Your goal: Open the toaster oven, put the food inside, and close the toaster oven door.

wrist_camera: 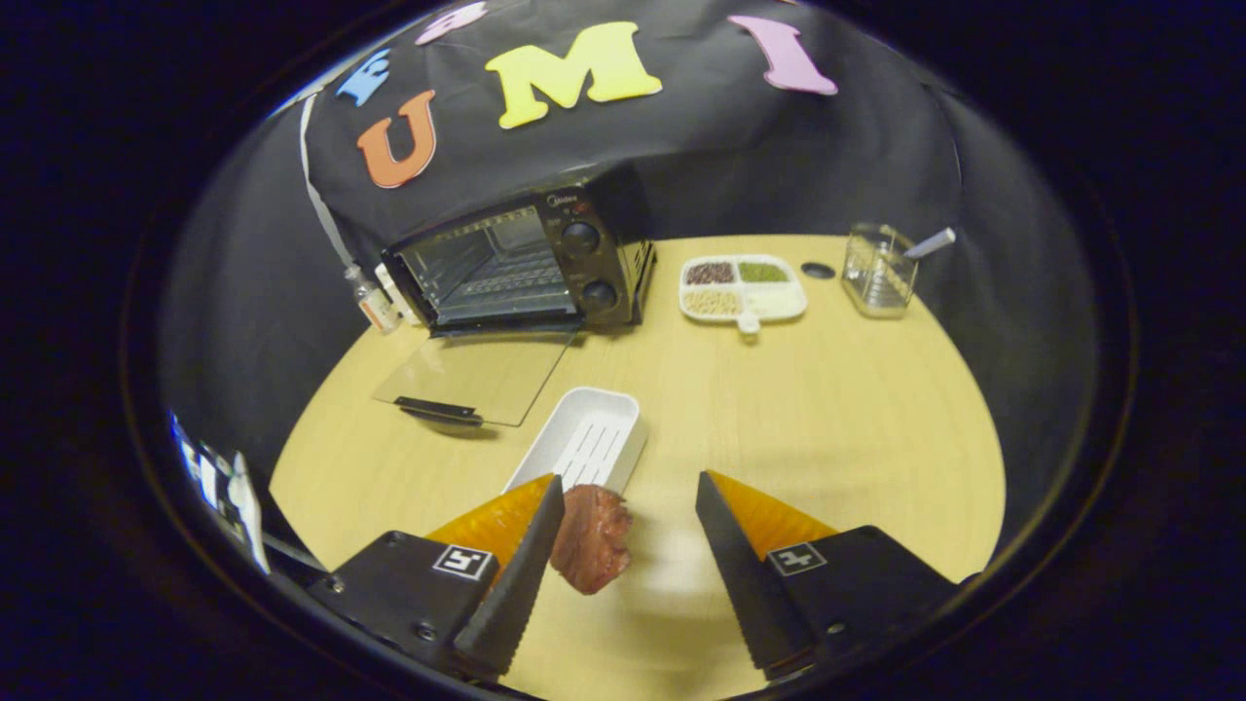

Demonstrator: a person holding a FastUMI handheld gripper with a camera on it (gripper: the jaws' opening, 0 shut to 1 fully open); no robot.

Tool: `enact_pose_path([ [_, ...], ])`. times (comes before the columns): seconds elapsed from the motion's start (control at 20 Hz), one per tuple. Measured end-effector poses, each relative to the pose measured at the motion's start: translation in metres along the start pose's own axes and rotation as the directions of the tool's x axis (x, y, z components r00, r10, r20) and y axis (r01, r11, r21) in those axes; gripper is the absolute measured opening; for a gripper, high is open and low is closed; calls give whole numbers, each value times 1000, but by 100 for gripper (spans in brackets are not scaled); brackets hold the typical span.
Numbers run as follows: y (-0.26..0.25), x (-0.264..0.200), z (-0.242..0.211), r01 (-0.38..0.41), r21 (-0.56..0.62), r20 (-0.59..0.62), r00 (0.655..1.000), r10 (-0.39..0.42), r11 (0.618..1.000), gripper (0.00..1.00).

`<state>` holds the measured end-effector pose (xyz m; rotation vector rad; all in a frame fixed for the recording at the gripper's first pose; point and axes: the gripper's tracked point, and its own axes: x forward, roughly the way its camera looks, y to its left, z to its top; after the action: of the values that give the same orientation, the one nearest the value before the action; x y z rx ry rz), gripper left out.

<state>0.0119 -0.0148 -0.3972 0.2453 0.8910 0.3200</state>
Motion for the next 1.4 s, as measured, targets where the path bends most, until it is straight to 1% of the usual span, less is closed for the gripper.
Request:
enact_pose_path([
  [0.05, 6, 4, -6, -53, 54, -29, 998, 54, 997, 77],
  [0.1, 11, 6, -10, -99, 108, -55, 993, 106, 989, 72],
  [0.15, 14, 7, -15, -138, 157, -73, 986, 151, 978, 67],
  [0.2, 16, 8, -15, -161, 198, -81, 980, 179, 967, 63],
  [0.35, 12, 8, -13, -189, 276, -84, 972, 219, 942, 27],
  [0.45, 14, 9, -11, -207, 290, -86, 967, 241, 934, 22],
  [0.65, 19, 3, -4, -219, 288, -75, 965, 250, 932, 18],
  [0.75, 25, -4, 4, -228, 294, -54, 965, 255, 928, 18],
  [0.9, 34, -12, 20, -226, 285, -12, 971, 239, 932, 18],
  [1.1, 67, -8, 47, -258, 336, 70, 966, 249, 906, 18],
  [1.25, 94, 6, 65, -268, 369, 139, 963, 232, 890, 18],
  [1.35, 121, 20, 76, -295, 393, 190, 953, 237, 871, 17],
  [1.4, 134, 29, 82, -314, 413, 216, 946, 243, 855, 18],
])
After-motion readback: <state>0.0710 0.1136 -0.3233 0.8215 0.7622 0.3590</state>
